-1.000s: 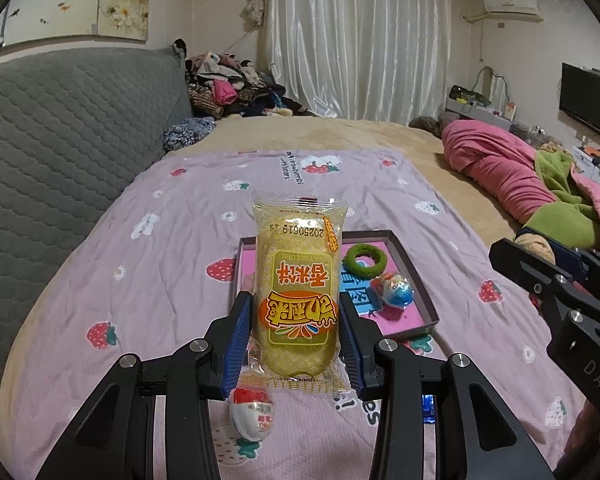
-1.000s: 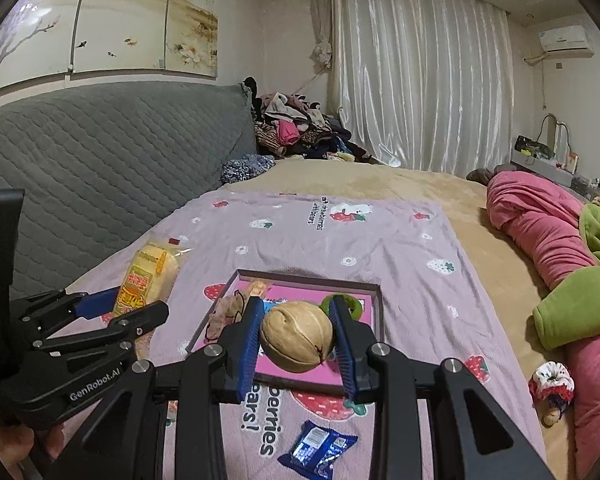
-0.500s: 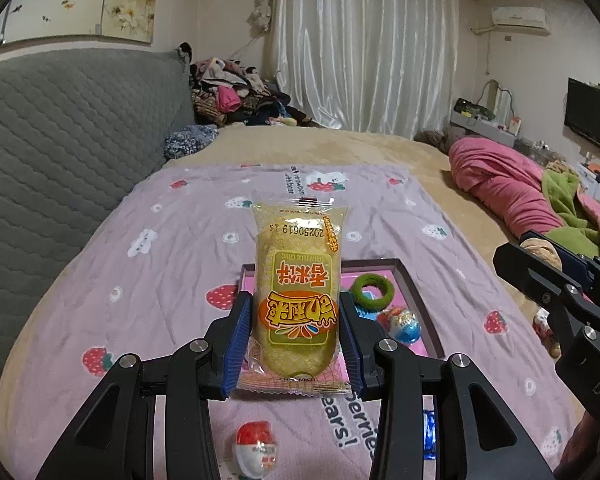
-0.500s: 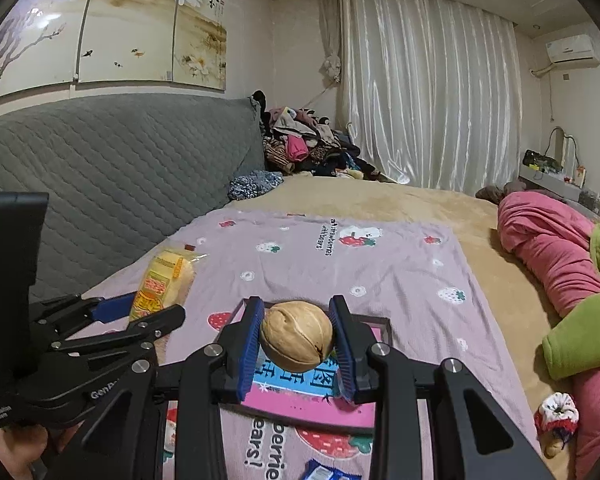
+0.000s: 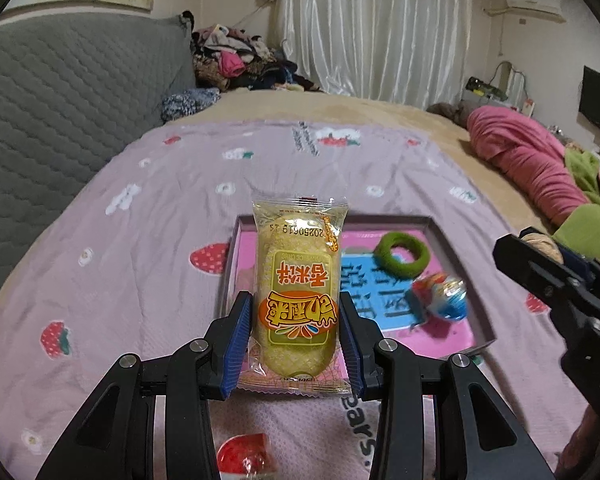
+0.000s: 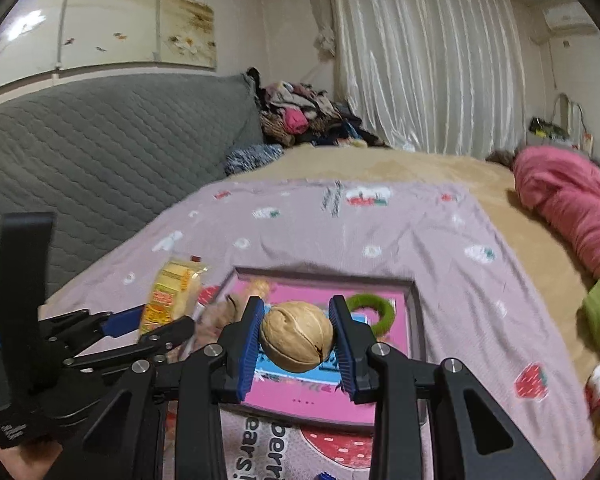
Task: Organize objects
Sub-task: 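Lift the cake pack and walnut with both grippers and carry them over the tray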
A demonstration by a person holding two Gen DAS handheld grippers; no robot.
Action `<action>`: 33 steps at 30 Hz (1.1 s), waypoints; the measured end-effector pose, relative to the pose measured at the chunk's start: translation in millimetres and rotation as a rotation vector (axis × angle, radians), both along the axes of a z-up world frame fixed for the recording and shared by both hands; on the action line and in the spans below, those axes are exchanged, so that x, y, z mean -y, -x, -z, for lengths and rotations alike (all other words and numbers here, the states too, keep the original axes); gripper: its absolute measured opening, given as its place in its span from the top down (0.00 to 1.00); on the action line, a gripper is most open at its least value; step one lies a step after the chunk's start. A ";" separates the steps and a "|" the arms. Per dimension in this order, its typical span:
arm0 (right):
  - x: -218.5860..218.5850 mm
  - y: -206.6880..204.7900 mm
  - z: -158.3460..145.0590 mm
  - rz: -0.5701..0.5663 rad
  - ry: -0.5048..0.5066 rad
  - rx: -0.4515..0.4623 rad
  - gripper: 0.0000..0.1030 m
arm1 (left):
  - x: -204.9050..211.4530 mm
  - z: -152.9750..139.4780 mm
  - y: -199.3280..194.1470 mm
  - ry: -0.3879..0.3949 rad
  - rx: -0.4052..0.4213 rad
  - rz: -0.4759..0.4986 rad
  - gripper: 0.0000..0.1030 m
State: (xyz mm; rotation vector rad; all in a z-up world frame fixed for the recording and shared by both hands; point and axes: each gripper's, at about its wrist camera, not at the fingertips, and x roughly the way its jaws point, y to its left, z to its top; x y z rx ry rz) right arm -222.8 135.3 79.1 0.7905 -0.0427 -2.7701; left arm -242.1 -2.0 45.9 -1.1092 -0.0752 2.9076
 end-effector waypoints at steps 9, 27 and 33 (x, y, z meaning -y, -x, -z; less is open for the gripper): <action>-3.5 27.2 48.4 0.008 -0.006 0.032 0.67 | -8.7 48.9 23.6 0.011 0.050 0.022 0.58; 5.9 55.0 88.4 -0.029 -0.044 0.132 0.67 | -10.4 79.3 38.7 0.016 0.125 0.041 0.58; 11.7 59.7 97.8 -0.040 -0.067 0.165 0.67 | -6.5 83.3 40.3 0.009 0.140 0.035 0.58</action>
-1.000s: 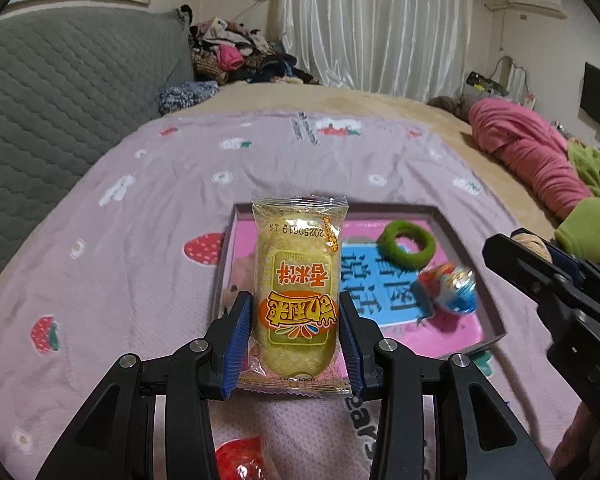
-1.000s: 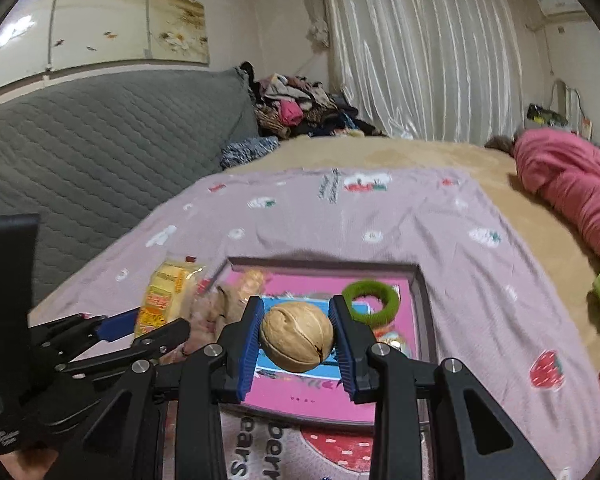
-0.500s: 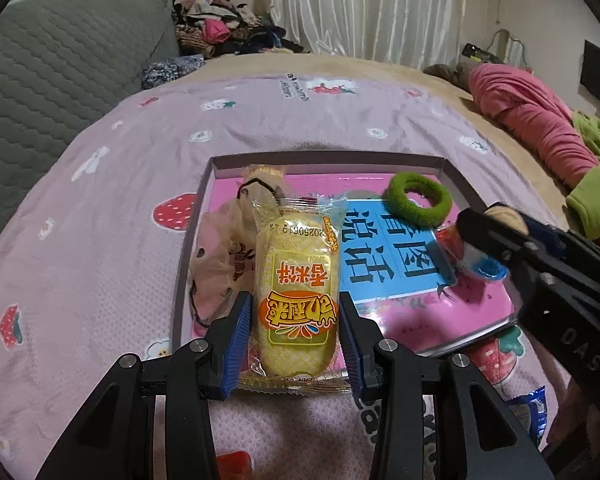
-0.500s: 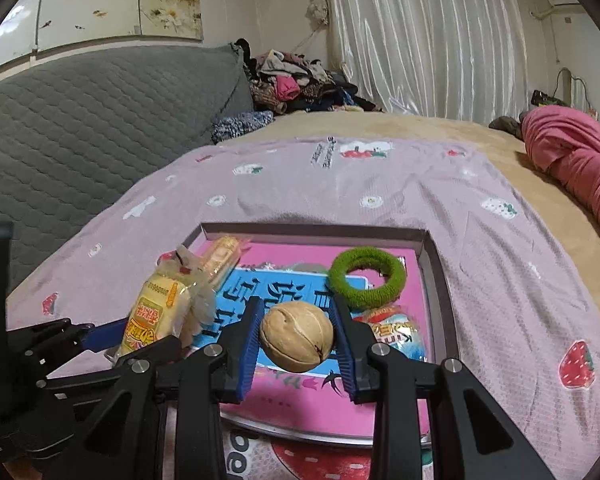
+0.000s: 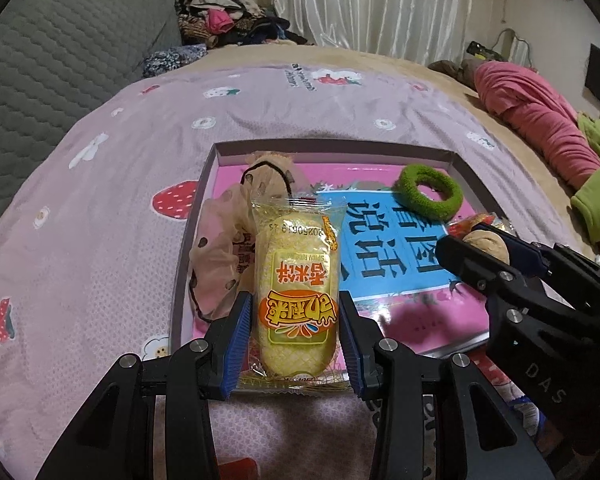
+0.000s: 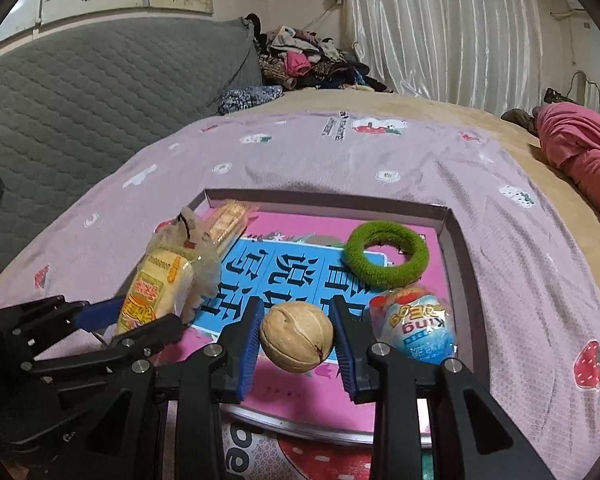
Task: Organize objects
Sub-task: 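Lift the cake pack and walnut with both grippers and carry them over the tray, then lower the cake pack with the left gripper while the right gripper drops the walnut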
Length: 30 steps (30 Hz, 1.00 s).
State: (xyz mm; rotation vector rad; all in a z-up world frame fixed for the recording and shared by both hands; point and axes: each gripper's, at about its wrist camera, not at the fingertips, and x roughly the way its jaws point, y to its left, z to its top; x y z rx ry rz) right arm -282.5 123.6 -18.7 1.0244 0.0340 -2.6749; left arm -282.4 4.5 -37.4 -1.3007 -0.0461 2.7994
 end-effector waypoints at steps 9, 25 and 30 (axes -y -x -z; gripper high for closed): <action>11.1 9.0 17.9 -0.016 -0.059 0.074 0.67 | 5.1 9.7 4.7 -0.005 0.050 -0.003 0.58; 14.3 17.3 32.6 -0.017 -0.124 0.161 0.67 | 8.3 13.5 4.8 -0.018 0.067 -0.004 0.58; 13.3 15.8 30.2 -0.016 -0.130 0.158 0.66 | 9.7 12.6 3.9 -0.019 0.066 -0.001 0.58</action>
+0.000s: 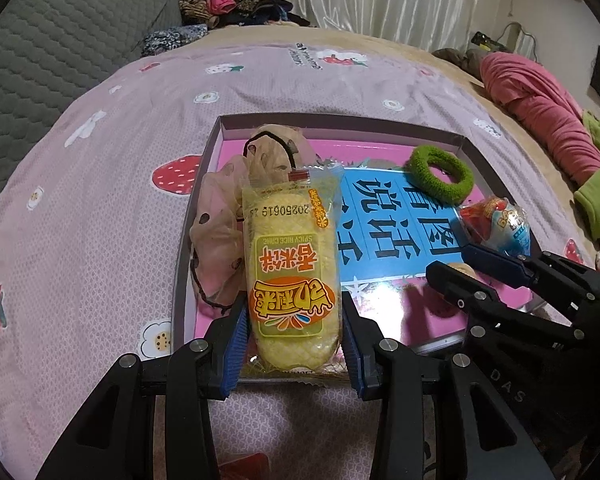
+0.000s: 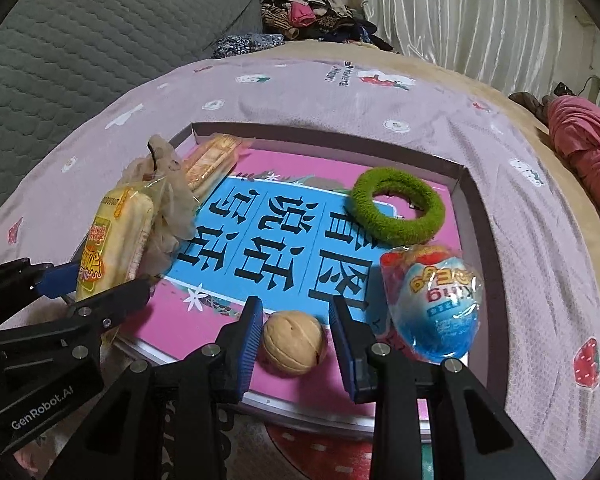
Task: Organize objects
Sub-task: 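Lower the cake pack with the left gripper while the right gripper drops the walnut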
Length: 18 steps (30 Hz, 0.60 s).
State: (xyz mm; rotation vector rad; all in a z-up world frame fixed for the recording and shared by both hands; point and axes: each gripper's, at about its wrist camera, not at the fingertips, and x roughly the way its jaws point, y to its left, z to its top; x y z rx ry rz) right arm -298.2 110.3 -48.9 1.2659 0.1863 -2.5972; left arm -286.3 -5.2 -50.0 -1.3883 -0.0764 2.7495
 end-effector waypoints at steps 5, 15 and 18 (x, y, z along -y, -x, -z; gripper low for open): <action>-5.5 -1.1 -3.7 0.009 0.008 -0.005 0.62 | 2.6 -1.4 -0.4 -0.005 0.001 -0.004 0.58; -9.6 -7.2 -12.9 0.008 0.025 -0.012 0.50 | 6.3 -9.7 -4.3 -0.030 0.004 0.001 0.46; -10.3 -8.3 -14.7 0.011 0.024 -0.018 0.48 | 7.5 -10.1 -5.0 -0.034 0.004 0.000 0.44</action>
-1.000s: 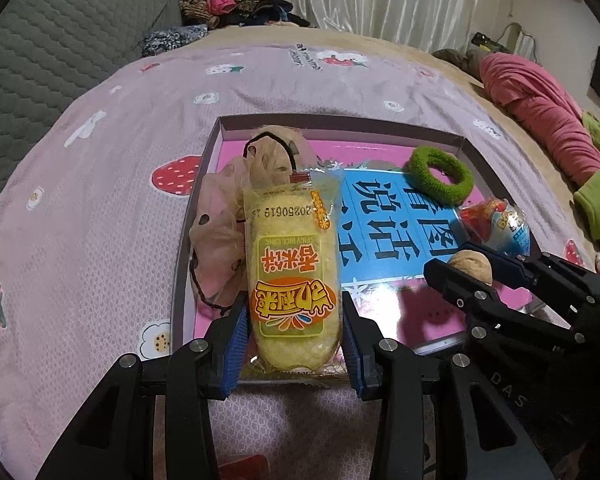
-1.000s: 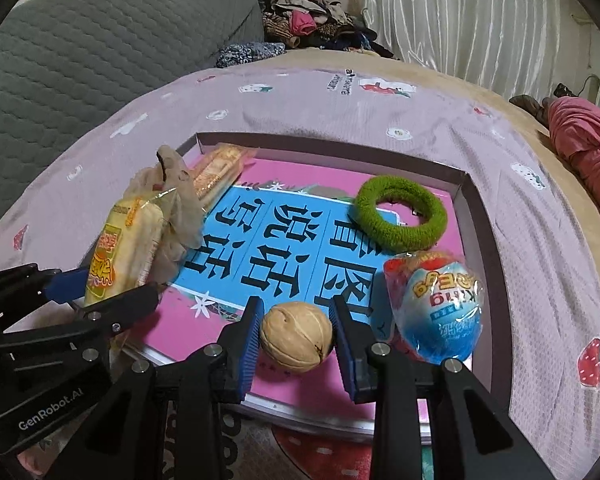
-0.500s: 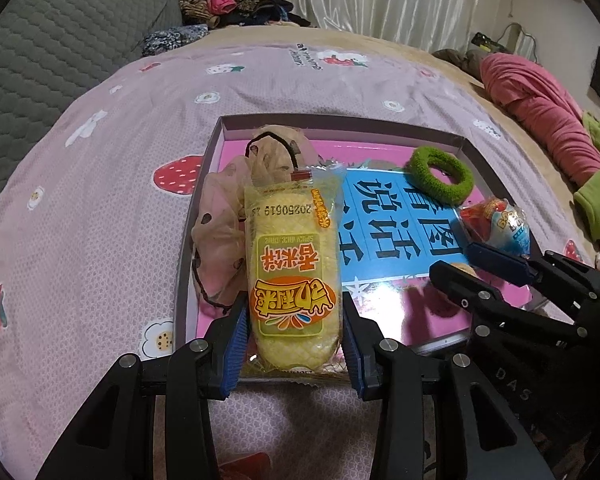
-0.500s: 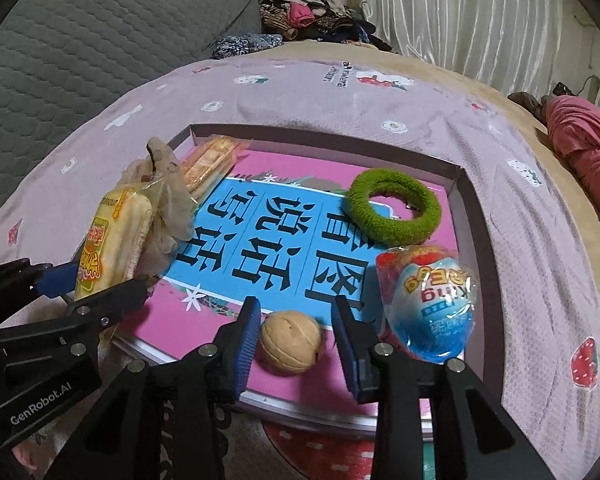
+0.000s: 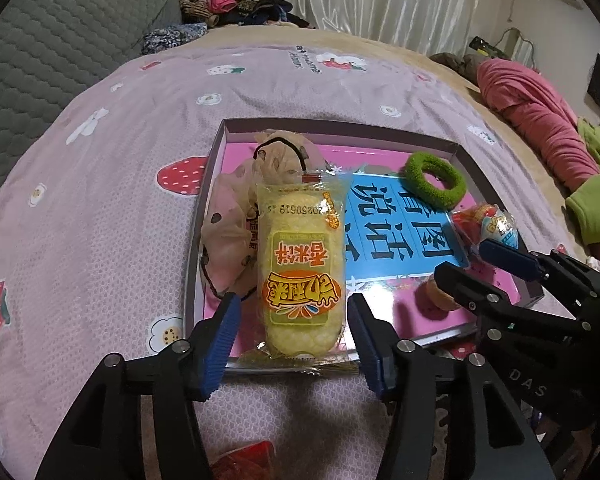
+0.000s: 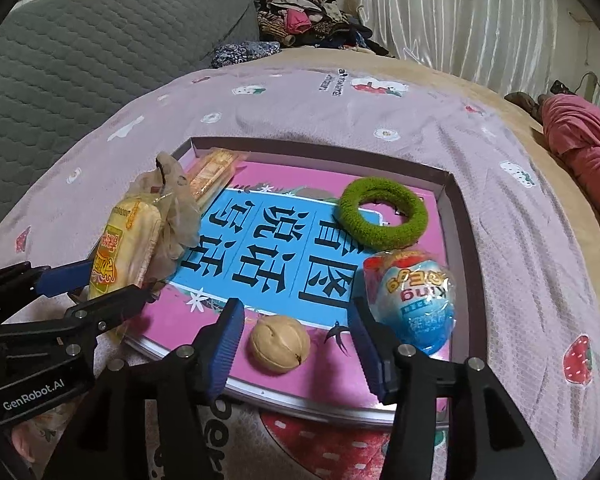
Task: Organize objects
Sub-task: 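Lower the cake pack with the left gripper while the right gripper drops the walnut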
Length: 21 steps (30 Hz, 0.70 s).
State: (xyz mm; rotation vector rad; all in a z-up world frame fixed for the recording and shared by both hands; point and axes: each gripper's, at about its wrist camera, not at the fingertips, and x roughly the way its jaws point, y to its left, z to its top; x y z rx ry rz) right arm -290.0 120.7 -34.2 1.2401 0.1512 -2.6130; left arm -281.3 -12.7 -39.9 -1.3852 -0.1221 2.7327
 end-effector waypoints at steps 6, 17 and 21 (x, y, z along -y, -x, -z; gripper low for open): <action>-4.4 -0.7 -3.3 0.010 0.007 -0.007 0.47 | 1.2 0.2 0.0 0.021 0.009 -0.005 0.37; -9.7 -1.1 -9.3 0.019 0.030 -0.030 0.40 | 14.5 -11.4 -5.4 -0.017 -0.026 -0.028 0.34; -9.4 -1.5 -11.0 0.021 0.029 -0.040 0.36 | 18.4 -15.0 -7.4 -0.021 -0.035 -0.045 0.34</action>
